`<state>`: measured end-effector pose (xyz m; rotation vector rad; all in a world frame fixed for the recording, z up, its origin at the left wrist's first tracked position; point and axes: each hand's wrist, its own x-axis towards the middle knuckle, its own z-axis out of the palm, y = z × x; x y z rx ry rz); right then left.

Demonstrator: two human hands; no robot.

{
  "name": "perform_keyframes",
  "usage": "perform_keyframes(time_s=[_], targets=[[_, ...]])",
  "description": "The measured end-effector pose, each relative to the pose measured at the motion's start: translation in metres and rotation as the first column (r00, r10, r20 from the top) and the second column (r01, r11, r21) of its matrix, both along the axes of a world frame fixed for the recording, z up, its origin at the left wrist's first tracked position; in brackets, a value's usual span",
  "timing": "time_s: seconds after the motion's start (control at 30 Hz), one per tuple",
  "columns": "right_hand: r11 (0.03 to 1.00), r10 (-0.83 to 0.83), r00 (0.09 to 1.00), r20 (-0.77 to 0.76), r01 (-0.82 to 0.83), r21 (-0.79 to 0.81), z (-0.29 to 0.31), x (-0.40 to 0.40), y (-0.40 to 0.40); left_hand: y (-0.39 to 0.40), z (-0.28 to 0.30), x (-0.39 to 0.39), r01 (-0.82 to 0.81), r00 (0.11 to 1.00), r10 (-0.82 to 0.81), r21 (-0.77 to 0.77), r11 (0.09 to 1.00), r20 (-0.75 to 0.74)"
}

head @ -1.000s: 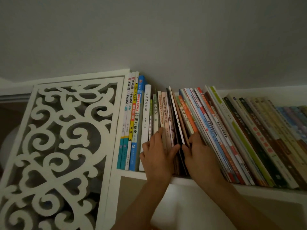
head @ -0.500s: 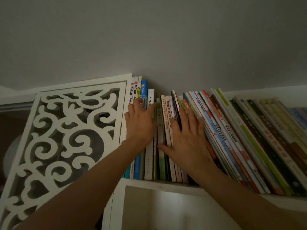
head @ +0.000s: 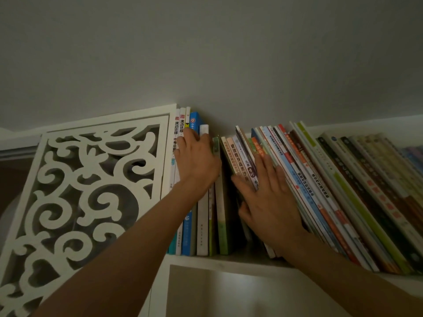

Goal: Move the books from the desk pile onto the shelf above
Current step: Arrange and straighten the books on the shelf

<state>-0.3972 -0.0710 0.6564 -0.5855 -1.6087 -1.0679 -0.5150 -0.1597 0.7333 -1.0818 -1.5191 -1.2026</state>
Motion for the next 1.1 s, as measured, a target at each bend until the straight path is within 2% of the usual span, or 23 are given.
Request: perform_keyframes(time_s=[0.1,0.27,0.37,0.5,0.6,0.73,0.77,0.83,0.9,0.93,1.0,1.1], targets=[[0.999,-0.008,0.999,0.043,0.007,0.031,0.006,0.009,0.003,0.002,0.007,-0.001,-0.018,1.0,0.018,-0.018,1.0,-0.019],[0.999,-0.038,0.995,0.09,0.037,0.009,0.014,0.018,0.005,0.008,0.011,-0.011,-0.203,0.965,0.191,-0.053,0.978,-0.181],[0.999,-0.032,0.995,0.097,0.033,-0.007,0.015,0.018,0.005,0.014,0.016,-0.016,-0.235,0.955,0.208,-0.114,0.965,-0.211],[0.999,-0.028,0.995,0.097,0.03,-0.019,0.016,0.019,0.006,0.016,0.024,-0.018,-0.17,0.976,0.14,-0.186,0.968,-0.165],[0.999,-0.036,0.995,0.095,0.039,-0.026,0.017,0.019,0.007,0.01,0.028,-0.017,-0.118,0.975,0.073,-0.213,0.97,-0.207],[0.998,-0.043,0.995,0.092,0.046,-0.034,0.018,0.02,0.006,-0.016,0.027,-0.021,-0.005,0.955,-0.015,-0.068,0.998,-0.297],[0.998,-0.042,0.995,0.096,0.046,-0.039,0.018,0.02,0.005,-0.024,0.025,-0.02,0.038,0.96,-0.059,-0.078,0.996,-0.275],[0.998,-0.045,0.993,0.106,0.05,-0.044,0.019,0.021,0.004,-0.033,0.016,-0.017,0.258,0.956,-0.276,-0.17,0.951,-0.096],[0.998,-0.048,0.993,0.111,0.053,-0.042,0.02,0.022,0.004,-0.029,0.003,-0.011,0.47,0.882,-0.465,-0.206,0.858,0.079],[0.998,-0.047,0.993,0.113,0.052,-0.041,0.019,0.022,0.003,-0.025,-0.004,-0.008,0.502,0.865,-0.493,-0.182,0.846,0.096],[0.998,-0.039,0.992,0.117,0.044,-0.04,0.02,0.023,0.003,-0.018,-0.016,-0.007,0.501,0.866,-0.497,-0.085,0.861,0.065],[0.999,-0.032,0.993,0.118,0.036,-0.029,0.02,0.023,0.003,-0.011,-0.025,-0.009,0.286,0.957,-0.287,-0.045,0.957,-0.03]])
